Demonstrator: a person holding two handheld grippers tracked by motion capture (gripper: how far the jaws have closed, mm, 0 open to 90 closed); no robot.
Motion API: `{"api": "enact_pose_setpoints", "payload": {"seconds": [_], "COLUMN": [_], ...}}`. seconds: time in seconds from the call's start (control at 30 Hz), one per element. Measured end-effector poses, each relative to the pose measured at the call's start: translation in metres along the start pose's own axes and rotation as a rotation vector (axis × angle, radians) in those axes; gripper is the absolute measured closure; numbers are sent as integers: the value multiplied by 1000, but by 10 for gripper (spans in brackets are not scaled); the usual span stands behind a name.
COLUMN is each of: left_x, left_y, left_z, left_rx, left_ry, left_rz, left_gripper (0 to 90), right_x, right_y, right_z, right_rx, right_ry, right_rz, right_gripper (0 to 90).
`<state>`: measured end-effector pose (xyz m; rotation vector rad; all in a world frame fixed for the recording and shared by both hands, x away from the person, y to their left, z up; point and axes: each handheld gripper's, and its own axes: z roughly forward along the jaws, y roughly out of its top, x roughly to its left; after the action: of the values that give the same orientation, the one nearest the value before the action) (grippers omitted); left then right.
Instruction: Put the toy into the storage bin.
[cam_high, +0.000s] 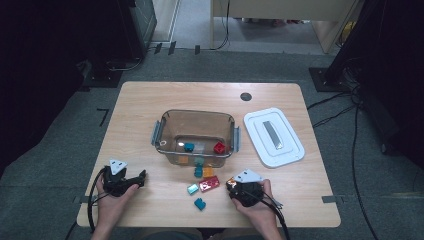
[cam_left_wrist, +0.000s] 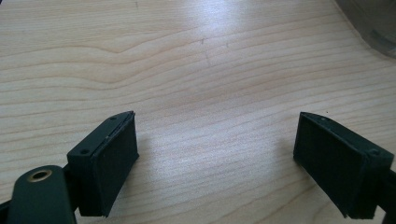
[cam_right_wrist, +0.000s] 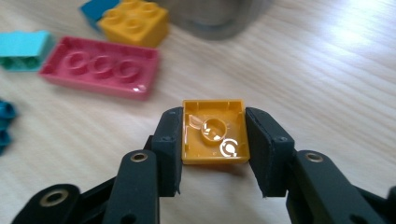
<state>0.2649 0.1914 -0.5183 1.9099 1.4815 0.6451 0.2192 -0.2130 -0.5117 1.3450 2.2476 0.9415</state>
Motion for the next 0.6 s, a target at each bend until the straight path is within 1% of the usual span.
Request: {"api": "enact_pose_setpoints", "payload": {"seconds": [0.1,0.17,0.2,0.23,0.27,0.3,0.4,0.43,0.47,0.5,0.6], "left_x": [0,0,0,0,0,0,0,0,0,0,0], "left_y": [0,0,0,0,0,0,0,0,0,0,0], "left_z": [0,0,0,0,0,0,0,0,0,0,0], "left_rx": [0,0,0,0,-1,-1,-1,-1,0,-1,-1], "left_ry": [0,0,0,1,1,1,1,1,1,1,1], "left_rz": [0,0,-1,-1,-2,-2,-2,-1,-1,-2,-1], "left_gripper": [135,135,135,135,135,135,135,135,135,135,135], "right_x": [-11,-19,-24,-31,-34,-34,-50,-58,-58,-66,-76], "right_y": [2,4,7,10,12,12,19,24,24,30,42], "right_z": [-1,-2,-4,-8,-9,-9,-18,-23,-23,-30,-40], "right_rx": [3,-1,-3,-6,-10,-10,-19,-20,-20,-23,-29], "right_ry": [9,26,30,21,20,20,29,41,41,45,58], "right_rz": [27,49,51,54,61,61,87,97,97,98,96], "right_gripper": [601,601,601,601,601,601,602,602,602,602,602]}}
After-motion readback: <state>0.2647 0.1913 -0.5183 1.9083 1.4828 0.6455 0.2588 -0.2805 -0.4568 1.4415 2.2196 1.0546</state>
